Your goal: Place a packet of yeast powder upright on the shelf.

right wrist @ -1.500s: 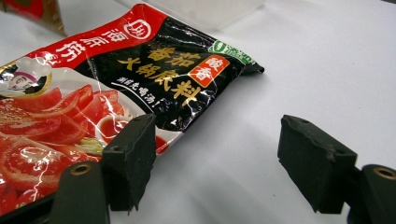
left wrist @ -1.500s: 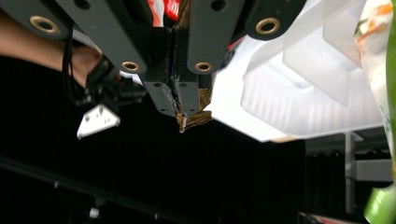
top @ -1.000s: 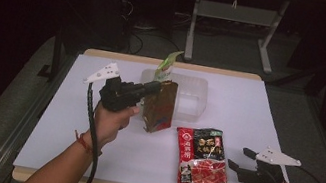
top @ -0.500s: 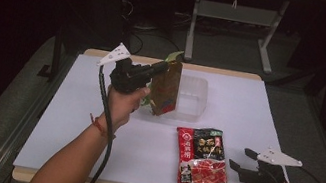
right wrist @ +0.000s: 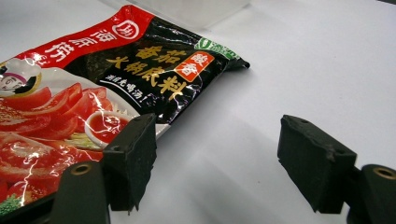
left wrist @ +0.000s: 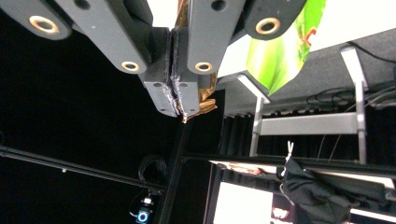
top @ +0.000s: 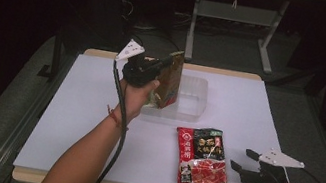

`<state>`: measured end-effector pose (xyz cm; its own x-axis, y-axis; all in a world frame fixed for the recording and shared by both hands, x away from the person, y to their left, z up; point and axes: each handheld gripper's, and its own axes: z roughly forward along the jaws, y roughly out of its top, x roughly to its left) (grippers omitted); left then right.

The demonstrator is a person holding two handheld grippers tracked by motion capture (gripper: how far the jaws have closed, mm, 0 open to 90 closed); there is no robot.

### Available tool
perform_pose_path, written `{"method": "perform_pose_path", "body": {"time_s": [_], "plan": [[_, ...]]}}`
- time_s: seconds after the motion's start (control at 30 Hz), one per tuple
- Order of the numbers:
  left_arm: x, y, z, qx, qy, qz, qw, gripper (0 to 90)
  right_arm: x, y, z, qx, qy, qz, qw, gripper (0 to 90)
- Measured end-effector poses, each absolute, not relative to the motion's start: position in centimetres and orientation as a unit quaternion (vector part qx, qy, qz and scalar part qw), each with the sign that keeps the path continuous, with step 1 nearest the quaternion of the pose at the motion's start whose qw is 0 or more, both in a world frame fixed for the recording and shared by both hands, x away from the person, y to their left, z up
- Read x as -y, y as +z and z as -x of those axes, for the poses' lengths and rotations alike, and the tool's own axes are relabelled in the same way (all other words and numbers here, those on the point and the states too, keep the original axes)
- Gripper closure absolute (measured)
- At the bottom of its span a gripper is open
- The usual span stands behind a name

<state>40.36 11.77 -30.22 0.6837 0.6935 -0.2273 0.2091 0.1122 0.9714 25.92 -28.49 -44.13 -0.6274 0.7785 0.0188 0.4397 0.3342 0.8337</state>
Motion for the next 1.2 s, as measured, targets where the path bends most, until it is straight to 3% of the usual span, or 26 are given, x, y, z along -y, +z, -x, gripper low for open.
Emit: {"method": "perform_pose_path", "body": {"time_s": [0.47,0.9,1.2], "plan": [[-8.9,-32.4,-43.1,-0.376,0.248,-0.632,0.631,87.9,28.2,-44.4,-25.8,-0.801,0.425,-0.377,0.192,28.1],[-8.4,-35.8,-42.9,-0.381,0.216,-0.646,0.625,86.9,28.1,-44.4,-25.8,-0.803,0.424,-0.371,0.194,28.1],[-9.5,-36.1,-42.3,-0.365,0.214,-0.660,0.620,84.5,28.0,-44.4,-25.9,-0.804,0.424,-0.371,0.191,28.0]]}}
